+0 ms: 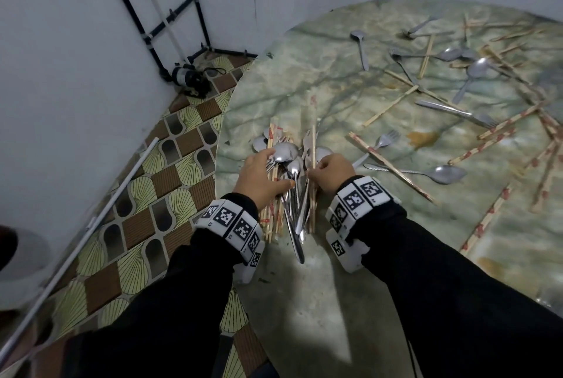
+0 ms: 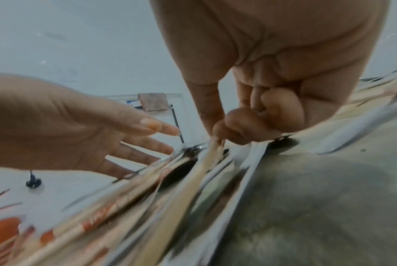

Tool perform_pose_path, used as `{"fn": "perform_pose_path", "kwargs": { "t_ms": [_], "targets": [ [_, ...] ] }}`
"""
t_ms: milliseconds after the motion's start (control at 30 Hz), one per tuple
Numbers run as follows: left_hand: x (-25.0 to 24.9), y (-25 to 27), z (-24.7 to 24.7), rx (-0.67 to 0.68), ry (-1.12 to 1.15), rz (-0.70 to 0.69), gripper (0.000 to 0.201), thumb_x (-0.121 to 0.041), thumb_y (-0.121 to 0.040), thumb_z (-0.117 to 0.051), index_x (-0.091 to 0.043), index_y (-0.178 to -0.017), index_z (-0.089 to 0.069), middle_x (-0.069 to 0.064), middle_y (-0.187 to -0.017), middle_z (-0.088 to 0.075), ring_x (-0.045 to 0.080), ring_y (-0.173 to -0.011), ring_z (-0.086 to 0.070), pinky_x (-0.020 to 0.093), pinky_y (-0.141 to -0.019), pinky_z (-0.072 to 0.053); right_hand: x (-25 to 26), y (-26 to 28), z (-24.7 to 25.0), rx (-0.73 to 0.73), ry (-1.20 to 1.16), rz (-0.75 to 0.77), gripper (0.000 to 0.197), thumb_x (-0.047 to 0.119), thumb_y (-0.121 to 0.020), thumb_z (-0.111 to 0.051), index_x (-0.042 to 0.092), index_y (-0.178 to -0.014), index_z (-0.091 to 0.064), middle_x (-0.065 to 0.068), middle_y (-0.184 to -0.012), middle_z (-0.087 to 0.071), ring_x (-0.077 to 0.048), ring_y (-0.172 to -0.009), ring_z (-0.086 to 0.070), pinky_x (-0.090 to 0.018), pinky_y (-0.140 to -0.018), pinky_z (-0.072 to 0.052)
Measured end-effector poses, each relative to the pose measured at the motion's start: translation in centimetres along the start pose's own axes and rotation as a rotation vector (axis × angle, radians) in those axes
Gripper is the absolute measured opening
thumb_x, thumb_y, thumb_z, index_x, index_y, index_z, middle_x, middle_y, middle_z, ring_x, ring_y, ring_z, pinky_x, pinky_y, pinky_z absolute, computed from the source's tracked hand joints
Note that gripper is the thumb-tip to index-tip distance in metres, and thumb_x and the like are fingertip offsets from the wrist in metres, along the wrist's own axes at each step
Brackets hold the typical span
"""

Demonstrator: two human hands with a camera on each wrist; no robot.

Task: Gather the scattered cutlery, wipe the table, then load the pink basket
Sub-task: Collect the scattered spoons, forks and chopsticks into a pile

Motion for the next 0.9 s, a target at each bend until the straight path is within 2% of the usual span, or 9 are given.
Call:
{"fn": "perform_pose_path", "kwargs": {
  "t_ms": [100,167,200,267,400,533,667,800,900],
  "targets": [
    [-2.0,1.3,0.0,0.092,0.087,-0.141,0.076,-0.019,-0.065,-0.082,-0.021,-0.131,-0.046,0.002,-0.140,-0.040,0.015,-0.128,-0.037,0.033,-0.109,-0.030,-0.5,0.5,1.1,-0.036,-0.311,-0.004,0.031,0.015,-0.088,-0.059,0.014,-0.060,-0.045,-0.005,-0.062,-0.054,-0.012,-0.050,-0.050,-0.023,-0.050,-0.040],
    [-3.0,2.2,-0.1,0.198,0.186,-0.194,0.069,-0.010,-0.060,-0.083,-0.024,-0.121,-0.054,-0.002,-0.129,-0.052,0.012,-0.121,-0.045,0.030,-0.105,-0.037,-0.6,1.0,2.1,-0.077,-0.518,0.002,0.034,0.011,-0.090,-0.057,0.013,-0.059,-0.043,-0.005,-0.057,-0.052,-0.007,-0.035,-0.045,-0.019,-0.038,-0.035],
    [-3.3,2.6,-0.2,0.247,0.214,-0.199,0.065,-0.006,-0.059,-0.083,-0.025,-0.116,-0.057,-0.005,-0.120,-0.057,0.012,-0.115,-0.050,0.027,-0.098,-0.042,-0.6,1.2,2.6,-0.083,-0.611,0.003,0.035,0.010,-0.090,-0.056,0.012,-0.058,-0.043,-0.005,-0.053,-0.051,-0.006,-0.029,-0.041,-0.016,-0.035,-0.029],
    [-3.7,3.1,-0.4,0.331,0.226,-0.206,0.064,0.000,-0.057,-0.083,-0.026,-0.111,-0.059,-0.007,-0.104,-0.060,0.010,-0.097,-0.056,0.018,-0.081,-0.048,-0.2,1.7,3.6,-0.061,-0.756,0.012,0.034,0.007,-0.090,-0.055,0.011,-0.058,-0.043,-0.001,-0.042,-0.050,-0.008,-0.026,-0.036,-0.016,-0.039,-0.024],
    [-4.2,4.0,-0.7,0.412,0.359,-0.182,0.067,0.013,-0.058,-0.079,-0.021,-0.112,-0.058,0.001,-0.088,-0.058,0.009,-0.063,-0.059,0.021,-0.068,-0.056,0.3,2.3,4.9,-0.056,-0.827,0.051,0.031,0.004,-0.089,-0.054,0.009,-0.060,-0.045,0.004,-0.035,-0.048,-0.009,-0.026,-0.036,-0.012,-0.036,-0.023],
    [-4.8,4.6,-0.2,0.352,0.405,-0.238,0.055,0.015,-0.060,-0.076,-0.020,-0.100,-0.063,0.003,-0.080,-0.060,0.008,-0.055,-0.061,0.022,-0.065,-0.057,0.5,2.7,5.1,-0.028,-0.856,0.082,0.027,0.003,-0.088,-0.055,0.008,-0.063,-0.048,0.004,-0.036,-0.049,-0.009,-0.027,-0.037,-0.011,-0.035,-0.024],
    [-5.4,4.8,0.7,0.194,0.371,-0.342,0.049,0.006,-0.057,-0.081,-0.025,-0.091,-0.064,0.001,-0.086,-0.065,0.012,-0.067,-0.063,0.025,-0.073,-0.057,1.1,3.7,4.6,0.089,-0.848,0.110,0.027,0.003,-0.088,-0.054,0.008,-0.063,-0.048,0.004,-0.038,-0.049,-0.008,-0.028,-0.037,-0.014,-0.038,-0.022],
    [-5.5,4.5,1.0,0.094,0.341,-0.419,0.049,-0.001,-0.054,-0.085,-0.029,-0.088,-0.063,-0.001,-0.096,-0.065,0.012,-0.075,-0.061,0.023,-0.077,-0.055,1.8,4.8,3.6,0.194,-0.761,0.141,0.029,0.003,-0.088,-0.054,0.010,-0.060,-0.052,0.007,-0.039,-0.049,-0.007,-0.032,-0.038,-0.018,-0.042,-0.023],
    [-5.3,4.4,1.3,0.022,0.365,-0.446,0.043,-0.002,-0.054,-0.085,-0.027,-0.080,-0.062,-0.007,-0.089,-0.065,0.007,-0.073,-0.060,0.017,-0.073,-0.052,2.0,5.5,3.1,0.247,-0.728,0.157,0.025,0.003,-0.088,-0.055,0.010,-0.064,-0.057,0.007,-0.040,-0.052,-0.006,-0.036,-0.044,-0.022,-0.046,-0.028]
  ]
}}
Point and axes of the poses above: each hand's wrist, its own y-axis away from the middle knuckle, its own z-axis out of the back of the hand, x = y × z, the point moved 5 cm from there along -y, towards the middle knuckle
